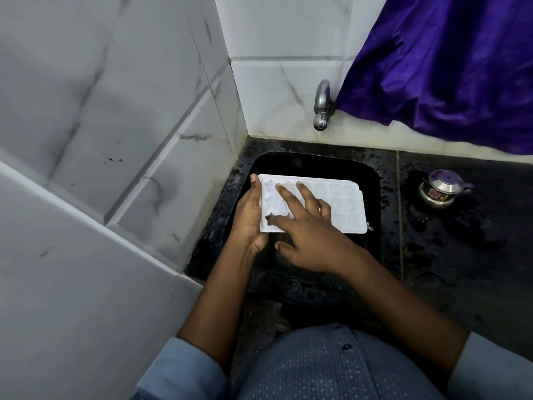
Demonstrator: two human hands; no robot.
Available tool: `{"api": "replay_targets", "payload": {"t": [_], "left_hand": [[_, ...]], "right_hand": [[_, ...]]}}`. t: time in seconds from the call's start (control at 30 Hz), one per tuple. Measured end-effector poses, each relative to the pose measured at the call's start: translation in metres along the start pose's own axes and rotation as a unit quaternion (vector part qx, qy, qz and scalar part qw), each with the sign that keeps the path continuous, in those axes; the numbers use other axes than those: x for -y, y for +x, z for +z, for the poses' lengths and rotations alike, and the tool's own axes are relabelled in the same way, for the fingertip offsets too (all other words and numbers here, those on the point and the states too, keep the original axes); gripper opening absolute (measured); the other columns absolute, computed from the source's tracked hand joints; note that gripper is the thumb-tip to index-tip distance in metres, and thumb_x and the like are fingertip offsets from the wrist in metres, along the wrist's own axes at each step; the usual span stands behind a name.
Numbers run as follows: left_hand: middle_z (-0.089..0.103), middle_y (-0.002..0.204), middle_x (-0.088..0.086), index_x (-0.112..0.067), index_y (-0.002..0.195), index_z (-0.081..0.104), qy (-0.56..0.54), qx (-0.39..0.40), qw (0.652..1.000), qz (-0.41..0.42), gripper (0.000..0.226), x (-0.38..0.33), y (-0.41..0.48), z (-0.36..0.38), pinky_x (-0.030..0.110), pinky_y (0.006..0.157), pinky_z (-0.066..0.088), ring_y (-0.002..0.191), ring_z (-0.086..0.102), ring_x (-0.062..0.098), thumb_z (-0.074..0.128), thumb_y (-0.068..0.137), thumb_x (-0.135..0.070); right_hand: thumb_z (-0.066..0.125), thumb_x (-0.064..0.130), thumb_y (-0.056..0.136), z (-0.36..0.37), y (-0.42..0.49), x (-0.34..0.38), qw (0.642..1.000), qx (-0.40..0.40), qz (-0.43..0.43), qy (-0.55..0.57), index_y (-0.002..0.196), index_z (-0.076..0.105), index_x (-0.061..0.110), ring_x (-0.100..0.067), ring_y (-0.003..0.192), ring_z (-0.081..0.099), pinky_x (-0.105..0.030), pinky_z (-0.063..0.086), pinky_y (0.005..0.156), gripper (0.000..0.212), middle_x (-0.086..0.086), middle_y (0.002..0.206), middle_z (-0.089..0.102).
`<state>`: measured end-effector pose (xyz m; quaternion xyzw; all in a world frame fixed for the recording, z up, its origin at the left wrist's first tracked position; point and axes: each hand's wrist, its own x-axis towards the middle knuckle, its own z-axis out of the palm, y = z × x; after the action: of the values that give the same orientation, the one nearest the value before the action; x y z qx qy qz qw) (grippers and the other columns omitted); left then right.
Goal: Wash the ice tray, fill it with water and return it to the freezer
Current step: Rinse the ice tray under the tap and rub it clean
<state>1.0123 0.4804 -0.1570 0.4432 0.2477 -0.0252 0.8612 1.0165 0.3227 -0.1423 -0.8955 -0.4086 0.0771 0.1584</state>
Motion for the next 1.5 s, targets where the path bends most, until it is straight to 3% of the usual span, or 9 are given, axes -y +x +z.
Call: {"api": "replay_targets", "payload": {"t": [0.37,0.53,0.7,0.83,0.93,1.03,1.13,1.3,1.5], "left_hand": [[0.07,0.139,0.024,-0.009,0.145,0.065,0.015,-0.009,1.0,0.001,0.078,-0.003,0.005,0.003,0.068,0.115,0.046,0.13,0.066,0.046,0.051,0.101,-0.072],[0.064,0.145,0.03,-0.005,0.147,0.062,0.001,0.004,1.0,0.0,0.078,-0.003,0.001,0.004,0.064,0.112,0.049,0.127,0.066,0.046,0.049,0.104,-0.069],[0.068,0.141,0.025,-0.007,0.146,0.064,0.005,-0.005,1.0,0.0,0.079,-0.005,0.001,0.005,0.068,0.118,0.043,0.133,0.064,0.047,0.051,0.102,-0.071],[0.063,0.146,0.028,-0.003,0.15,0.058,0.0,0.0,1.0,0.015,0.078,-0.006,0.005,0.001,0.068,0.122,0.038,0.139,0.059,0.048,0.044,0.107,-0.067],[0.062,0.148,0.027,-0.003,0.153,0.056,-0.002,0.006,1.0,0.021,0.082,-0.007,0.009,-0.004,0.07,0.12,0.038,0.14,0.058,0.047,0.039,0.106,-0.069],[0.067,0.144,0.023,-0.006,0.151,0.058,0.003,0.003,0.999,0.033,0.078,-0.007,0.012,-0.013,0.066,0.114,0.048,0.134,0.064,0.043,0.038,0.108,-0.067],[0.068,0.145,0.02,-0.007,0.152,0.058,-0.001,0.013,0.999,0.033,0.071,-0.009,0.016,-0.019,0.058,0.104,0.057,0.132,0.066,0.041,0.041,0.109,-0.061],[0.068,0.145,0.017,-0.01,0.151,0.059,0.042,0.03,0.998,0.034,0.067,-0.008,0.028,-0.018,0.054,0.099,0.06,0.13,0.068,0.038,0.041,0.11,-0.06],[0.076,0.134,0.011,-0.017,0.136,0.069,0.211,-0.013,0.971,0.114,0.049,-0.021,0.05,-0.01,0.056,0.103,0.059,0.121,0.075,0.029,0.038,0.115,-0.049]], "right_hand": [[0.056,0.034,0.091,-0.006,0.002,0.002,1.0,-0.015,-0.002,0.018,0.141,0.057,0.033,-0.028,0.157,-0.024,-0.054,0.002,0.119,0.051,0.005,0.174,-0.012],[0.055,0.034,0.088,-0.011,0.002,0.001,0.996,-0.081,-0.017,0.04,0.122,0.068,0.03,-0.028,0.159,-0.016,-0.051,0.005,0.118,0.037,0.003,0.175,0.002],[0.056,0.032,0.091,-0.006,0.003,0.004,0.999,-0.039,-0.011,-0.007,0.138,0.061,0.032,-0.031,0.158,-0.021,-0.055,0.005,0.12,0.047,0.003,0.175,-0.009],[0.058,0.035,0.089,-0.01,-0.004,-0.006,0.988,-0.117,-0.023,0.104,0.12,0.063,0.035,-0.023,0.16,-0.01,-0.047,0.008,0.115,0.031,0.007,0.175,0.008],[0.064,0.037,0.093,-0.017,-0.006,-0.036,0.977,-0.179,0.056,0.101,0.121,0.061,0.033,-0.023,0.159,0.002,-0.046,0.012,0.113,0.028,0.008,0.172,0.019],[0.066,0.035,0.096,-0.022,-0.008,-0.076,0.95,-0.231,0.196,0.08,0.131,0.062,0.026,-0.03,0.153,0.02,-0.051,0.02,0.115,0.037,0.0,0.166,0.033],[0.059,0.041,0.1,-0.018,-0.007,-0.115,0.93,-0.169,0.312,0.098,0.146,0.055,0.02,-0.037,0.139,0.043,-0.051,0.035,0.112,0.05,-0.012,0.156,0.048],[0.061,0.022,0.101,-0.015,0.0,-0.139,0.809,-0.215,0.338,0.431,0.09,0.075,0.015,-0.031,0.088,0.073,-0.045,0.057,0.08,0.019,-0.02,0.101,0.076],[0.066,0.017,0.101,-0.032,0.01,-0.152,0.81,-0.289,0.306,0.409,0.092,0.072,0.029,-0.028,0.097,0.074,-0.051,0.06,0.089,0.016,0.005,0.093,0.075]]}}
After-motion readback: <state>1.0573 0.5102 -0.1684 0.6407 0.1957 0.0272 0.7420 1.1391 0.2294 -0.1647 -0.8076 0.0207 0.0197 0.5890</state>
